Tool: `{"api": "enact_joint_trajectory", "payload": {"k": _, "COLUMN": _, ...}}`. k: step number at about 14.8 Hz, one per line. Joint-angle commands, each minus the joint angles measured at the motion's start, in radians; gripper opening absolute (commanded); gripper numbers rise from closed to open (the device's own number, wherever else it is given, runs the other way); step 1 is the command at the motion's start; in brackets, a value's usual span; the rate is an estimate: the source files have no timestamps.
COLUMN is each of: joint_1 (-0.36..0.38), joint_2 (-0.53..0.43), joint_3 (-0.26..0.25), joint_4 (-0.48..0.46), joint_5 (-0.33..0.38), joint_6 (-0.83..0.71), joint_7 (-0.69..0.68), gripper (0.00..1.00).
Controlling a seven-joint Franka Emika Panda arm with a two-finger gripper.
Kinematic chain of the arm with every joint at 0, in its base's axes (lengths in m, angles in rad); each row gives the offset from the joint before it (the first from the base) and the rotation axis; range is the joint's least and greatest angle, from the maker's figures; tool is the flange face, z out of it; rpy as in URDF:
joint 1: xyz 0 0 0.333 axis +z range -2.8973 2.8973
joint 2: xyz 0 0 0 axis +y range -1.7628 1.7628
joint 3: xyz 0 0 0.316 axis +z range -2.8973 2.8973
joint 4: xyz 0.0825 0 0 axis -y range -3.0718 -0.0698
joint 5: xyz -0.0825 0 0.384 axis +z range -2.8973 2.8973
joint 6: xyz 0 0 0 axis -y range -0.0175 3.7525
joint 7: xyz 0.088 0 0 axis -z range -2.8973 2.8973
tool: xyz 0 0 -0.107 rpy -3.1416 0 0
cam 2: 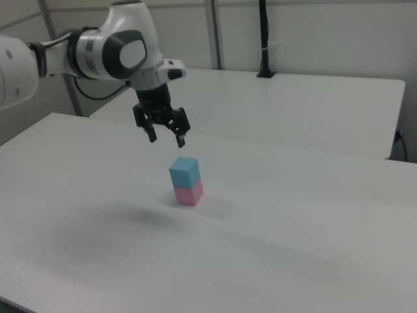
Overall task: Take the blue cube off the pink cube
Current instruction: 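Lower the open gripper around the light-blue cube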
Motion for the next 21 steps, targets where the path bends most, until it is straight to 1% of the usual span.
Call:
{"api": "enact_joint_trajectory", "payload": {"k": 1, "joint_1": 0.008, "joint_2": 0.062, "joint_3": 0.014, "joint_4": -0.003, "joint_5": 0.038, "joint_6": 0.073, "joint_7": 0.005, "gripper": 1.00}}
{"api": "enact_joint_trajectory", "payload": {"k": 4, "joint_1": 0.010, "joint_2": 0.097, "joint_3": 0.019, "joint_4": -0.005, "joint_5": 0.043, "joint_6": 0.117, "joint_7": 0.005, "gripper": 1.00}}
{"api": "enact_joint_trajectory", "payload": {"k": 6, "joint_1": 0.010, "joint_2": 0.137, "joint_3": 0.030, "joint_4": -0.003, "joint_5": 0.040, "joint_6": 0.157, "joint_7": 0.005, "gripper": 1.00}}
{"api": "enact_joint_trajectory", "payload": {"k": 8, "joint_1": 0.010, "joint_2": 0.159, "joint_3": 0.031, "joint_4": -0.003, "joint_5": 0.030, "joint_6": 0.162, "joint_7": 0.002, "gripper": 1.00}}
{"api": "enact_joint_trajectory", "payload": {"k": 13, "joint_1": 0.002, "joint_2": 0.166, "joint_3": 0.031, "joint_4": -0.003, "joint_5": 0.003, "joint_6": 0.163, "joint_7": -0.004, "gripper": 1.00}}
{"api": "enact_joint_trajectory", "payload": {"k": 21, "joint_1": -0.010, "joint_2": 0.163, "joint_3": 0.031, "joint_4": 0.000, "joint_5": -0.011, "joint_6": 0.163, "joint_7": -0.007, "gripper": 1.00}}
